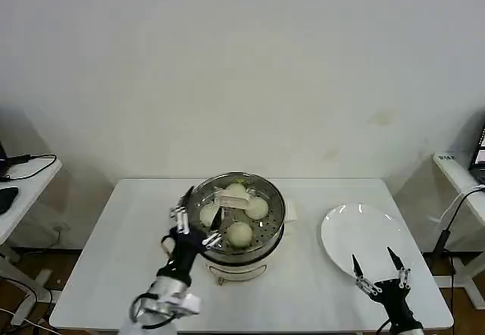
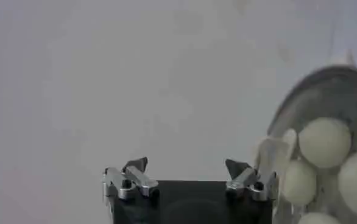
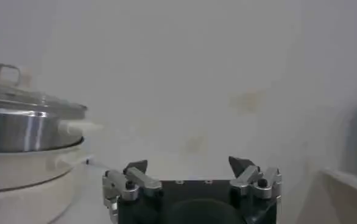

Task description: Take steamed baozi put them in steamer then cover it.

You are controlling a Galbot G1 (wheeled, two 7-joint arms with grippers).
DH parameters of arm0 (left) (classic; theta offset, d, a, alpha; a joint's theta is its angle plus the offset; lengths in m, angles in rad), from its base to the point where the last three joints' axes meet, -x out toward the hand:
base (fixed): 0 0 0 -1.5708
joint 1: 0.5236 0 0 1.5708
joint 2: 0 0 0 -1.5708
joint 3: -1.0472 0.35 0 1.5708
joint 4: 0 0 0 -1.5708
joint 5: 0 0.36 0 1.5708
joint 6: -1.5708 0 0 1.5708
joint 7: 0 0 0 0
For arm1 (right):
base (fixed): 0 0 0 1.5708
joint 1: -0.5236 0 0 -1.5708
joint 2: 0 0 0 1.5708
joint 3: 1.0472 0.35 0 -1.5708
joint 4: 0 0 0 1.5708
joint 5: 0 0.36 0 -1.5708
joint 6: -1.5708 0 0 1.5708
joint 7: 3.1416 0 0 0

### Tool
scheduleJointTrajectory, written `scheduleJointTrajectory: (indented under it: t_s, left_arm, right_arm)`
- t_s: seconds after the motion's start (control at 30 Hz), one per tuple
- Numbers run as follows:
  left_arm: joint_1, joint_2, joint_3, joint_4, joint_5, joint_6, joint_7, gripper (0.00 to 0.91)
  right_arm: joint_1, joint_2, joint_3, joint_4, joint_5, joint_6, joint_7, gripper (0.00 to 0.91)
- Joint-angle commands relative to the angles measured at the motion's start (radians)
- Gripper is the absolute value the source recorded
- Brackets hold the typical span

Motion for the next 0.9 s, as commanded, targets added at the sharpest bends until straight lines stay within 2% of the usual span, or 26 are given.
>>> scheduleJointTrajectory:
  t_s: [0.03,0.23,0.4,0.63,0.9]
  left_arm:
    - [0.302,-0.105,-0.316,0.01,-0.702,-0.287,-0.167,0.907]
    - [0.353,-0.124,-0.356,0.045,-0.753,-0.302,-0.179,0.907]
    - [0.358,-0.156,-0.332,0.06,-0.755,-0.25,-0.177,0.907]
    - [0.356,-0.15,-0.343,0.089,-0.776,-0.257,-0.161,0.907]
    - [0.365,-0.157,-0.333,0.071,-0.751,-0.235,-0.158,0.907]
  right_arm:
    - [0.0,-0.017,-0.037,-0.003,0.003,-0.007,0.006,0.907]
    - [-0.013,-0.035,-0.061,0.02,0.019,-0.039,0.017,0.907]
    - [-0.022,-0.047,-0.085,0.029,0.025,-0.071,0.028,0.907]
    - [-0.042,-0.058,-0.096,0.069,0.032,-0.125,0.042,0.907]
    - [-0.065,-0.064,-0.081,0.098,0.039,-0.142,0.041,0.907]
